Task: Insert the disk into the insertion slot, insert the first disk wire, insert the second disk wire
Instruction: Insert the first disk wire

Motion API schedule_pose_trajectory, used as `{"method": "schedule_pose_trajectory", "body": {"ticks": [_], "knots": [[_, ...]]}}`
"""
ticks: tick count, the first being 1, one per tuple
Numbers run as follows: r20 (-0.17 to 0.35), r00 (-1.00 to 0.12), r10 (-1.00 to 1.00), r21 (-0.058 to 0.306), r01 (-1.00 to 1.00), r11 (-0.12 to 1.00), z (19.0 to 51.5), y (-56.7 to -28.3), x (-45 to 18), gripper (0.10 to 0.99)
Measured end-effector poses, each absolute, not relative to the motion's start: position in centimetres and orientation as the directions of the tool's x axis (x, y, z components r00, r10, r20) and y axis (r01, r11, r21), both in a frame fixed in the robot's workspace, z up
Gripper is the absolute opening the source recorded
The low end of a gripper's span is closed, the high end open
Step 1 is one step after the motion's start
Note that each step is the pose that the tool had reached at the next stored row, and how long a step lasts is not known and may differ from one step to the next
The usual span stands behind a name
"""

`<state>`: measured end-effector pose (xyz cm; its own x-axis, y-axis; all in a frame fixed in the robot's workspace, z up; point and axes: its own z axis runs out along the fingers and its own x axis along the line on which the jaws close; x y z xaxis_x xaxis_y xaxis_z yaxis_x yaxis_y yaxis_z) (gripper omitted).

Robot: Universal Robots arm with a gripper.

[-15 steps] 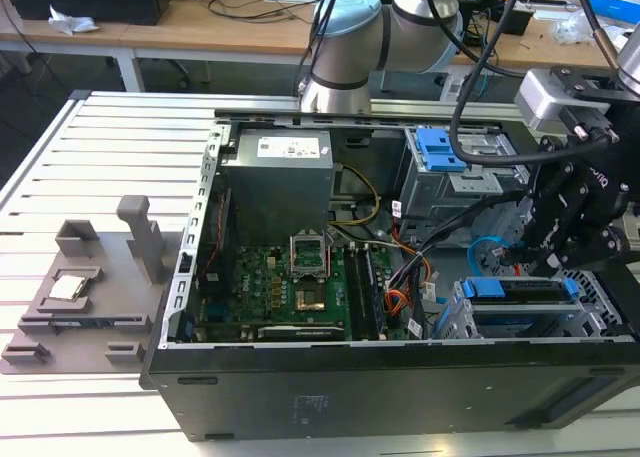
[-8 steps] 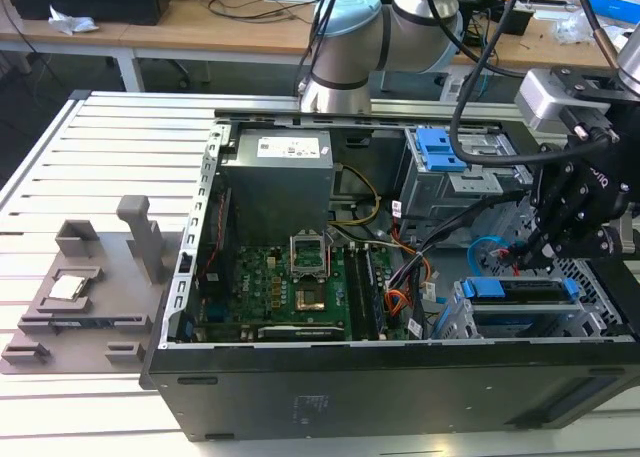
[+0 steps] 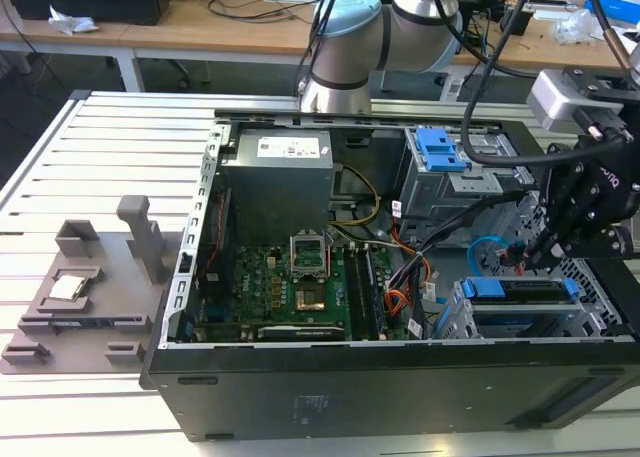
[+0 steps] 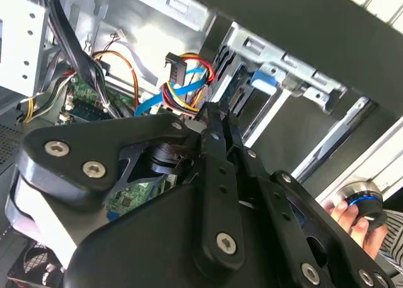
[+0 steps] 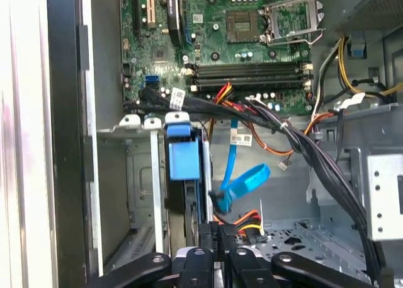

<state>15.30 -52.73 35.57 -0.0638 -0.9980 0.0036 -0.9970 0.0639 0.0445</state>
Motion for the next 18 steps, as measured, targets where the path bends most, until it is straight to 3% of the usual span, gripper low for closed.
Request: {"method": "schedule_pose_trajectory", "body": {"ticks": [18], "knots": [[0.004,-0.064,-0.998,0.045,-0.997,0.064,35.6,-55.6,15.5,0.165]]}}
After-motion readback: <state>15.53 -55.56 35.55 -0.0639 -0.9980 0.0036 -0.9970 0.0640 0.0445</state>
